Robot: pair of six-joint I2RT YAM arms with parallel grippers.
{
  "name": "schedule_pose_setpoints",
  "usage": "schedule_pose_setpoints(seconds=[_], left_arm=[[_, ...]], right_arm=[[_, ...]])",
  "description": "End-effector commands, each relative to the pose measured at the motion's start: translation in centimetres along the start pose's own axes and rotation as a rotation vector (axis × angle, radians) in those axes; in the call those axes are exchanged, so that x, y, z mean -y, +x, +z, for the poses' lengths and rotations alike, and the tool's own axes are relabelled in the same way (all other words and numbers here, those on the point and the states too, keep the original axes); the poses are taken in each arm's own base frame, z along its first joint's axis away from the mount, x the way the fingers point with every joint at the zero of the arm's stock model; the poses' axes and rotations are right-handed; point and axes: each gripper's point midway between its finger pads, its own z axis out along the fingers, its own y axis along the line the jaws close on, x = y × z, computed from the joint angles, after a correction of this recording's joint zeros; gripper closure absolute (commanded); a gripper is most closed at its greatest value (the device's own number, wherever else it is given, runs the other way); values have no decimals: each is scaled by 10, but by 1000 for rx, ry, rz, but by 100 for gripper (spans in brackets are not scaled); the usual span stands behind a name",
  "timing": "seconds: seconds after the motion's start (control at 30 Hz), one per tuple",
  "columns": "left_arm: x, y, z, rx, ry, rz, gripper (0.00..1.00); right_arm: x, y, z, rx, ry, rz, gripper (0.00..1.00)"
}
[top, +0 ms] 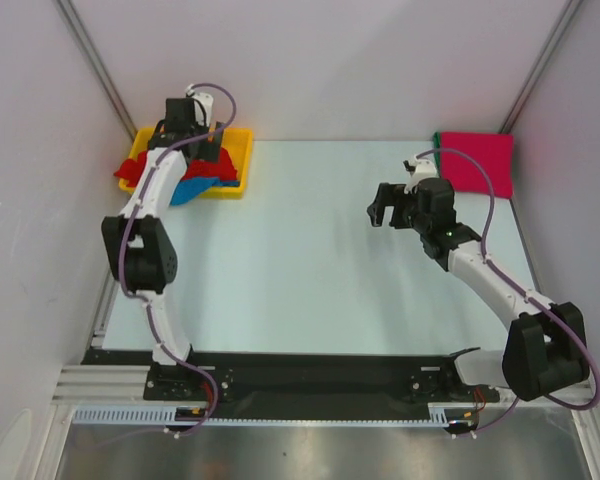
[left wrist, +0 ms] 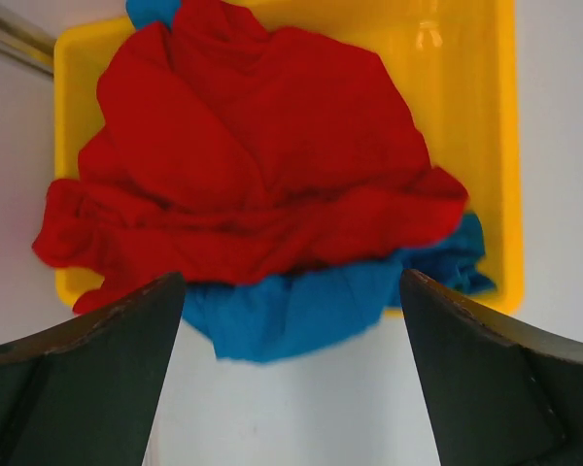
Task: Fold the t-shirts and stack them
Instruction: Grab the tshirt from the pile
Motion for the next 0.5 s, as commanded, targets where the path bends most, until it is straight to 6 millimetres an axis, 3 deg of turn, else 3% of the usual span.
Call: schedule_pose_setpoints(seconds=[0.0,0.03,0.07,0.1,0.13,0.23,0.27,0.3,0.37,0.47], left_arm=[[-5,10,49,-67,10,-97,2],[-9,11,59,-72,-5,-115,2],[-22,-6,60,-42,-64,-132,2],[-24,8,79,-80,-105,-132,2],[-49,9,83,-75,-162,-146,1],[-70,17,100,-58,-188,-175,0],[-69,11,104,-33,-158,-179,0],[-65,21,116,-56,-137,-140,0],[-65,20,124,-59,-130,-99,2],[-66,46,139,-137,-152,-66,11]], right_arm=[[-9,-2,1,-41,-22,-27,0],[-11,-2,1,-49,-26,-39,0],[-11,-2,1,-57,-22,-44,0],[-10,4,1,-85,-15,-48,0],[-12,2,0,-86,-16,-53,0],[-13,7,-2,-104,-14,-62,0],[-16,8,-2,-108,-16,-68,0],[-16,12,-3,-121,-13,-72,0],[-16,15,-5,-130,-3,-78,0],[-13,20,-8,-152,11,-86,0]])
